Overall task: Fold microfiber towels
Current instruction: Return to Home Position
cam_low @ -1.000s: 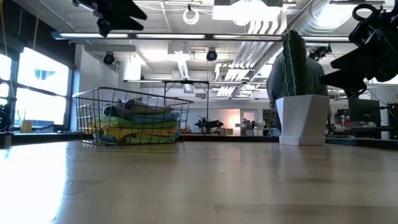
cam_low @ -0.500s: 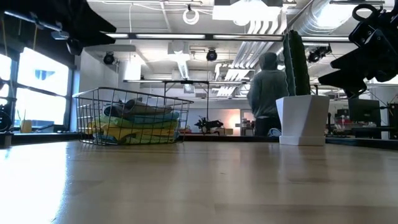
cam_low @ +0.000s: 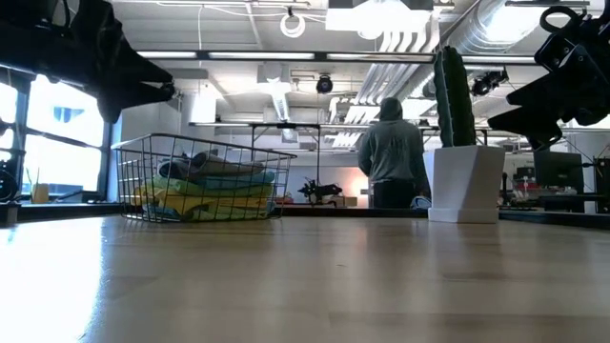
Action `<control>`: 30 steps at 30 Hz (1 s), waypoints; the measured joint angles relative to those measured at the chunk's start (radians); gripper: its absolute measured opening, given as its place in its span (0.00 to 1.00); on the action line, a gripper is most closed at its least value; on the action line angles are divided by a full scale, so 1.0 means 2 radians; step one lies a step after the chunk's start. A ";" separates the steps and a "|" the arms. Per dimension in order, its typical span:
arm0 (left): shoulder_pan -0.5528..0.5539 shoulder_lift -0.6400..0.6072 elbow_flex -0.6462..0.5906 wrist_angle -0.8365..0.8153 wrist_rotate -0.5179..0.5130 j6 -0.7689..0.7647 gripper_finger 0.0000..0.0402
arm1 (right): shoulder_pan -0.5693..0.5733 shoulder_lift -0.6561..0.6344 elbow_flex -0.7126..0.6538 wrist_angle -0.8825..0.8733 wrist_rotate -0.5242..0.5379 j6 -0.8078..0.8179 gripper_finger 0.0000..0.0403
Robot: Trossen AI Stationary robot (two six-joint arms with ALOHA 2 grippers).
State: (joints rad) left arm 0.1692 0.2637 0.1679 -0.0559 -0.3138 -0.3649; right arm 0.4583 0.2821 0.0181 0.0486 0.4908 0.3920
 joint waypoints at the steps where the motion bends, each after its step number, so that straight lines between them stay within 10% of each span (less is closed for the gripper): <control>1: 0.000 0.002 -0.001 -0.002 0.000 0.000 0.47 | 0.000 0.000 0.000 0.000 0.000 0.000 0.56; 30: -0.002 -0.131 -0.056 0.003 0.006 -0.036 0.47 | 0.000 0.000 0.000 0.000 0.000 0.000 0.56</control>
State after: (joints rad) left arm 0.1648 0.0023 0.0551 -0.0502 -0.3017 -0.4364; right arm 0.4583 0.2821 0.0181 0.0486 0.4910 0.3920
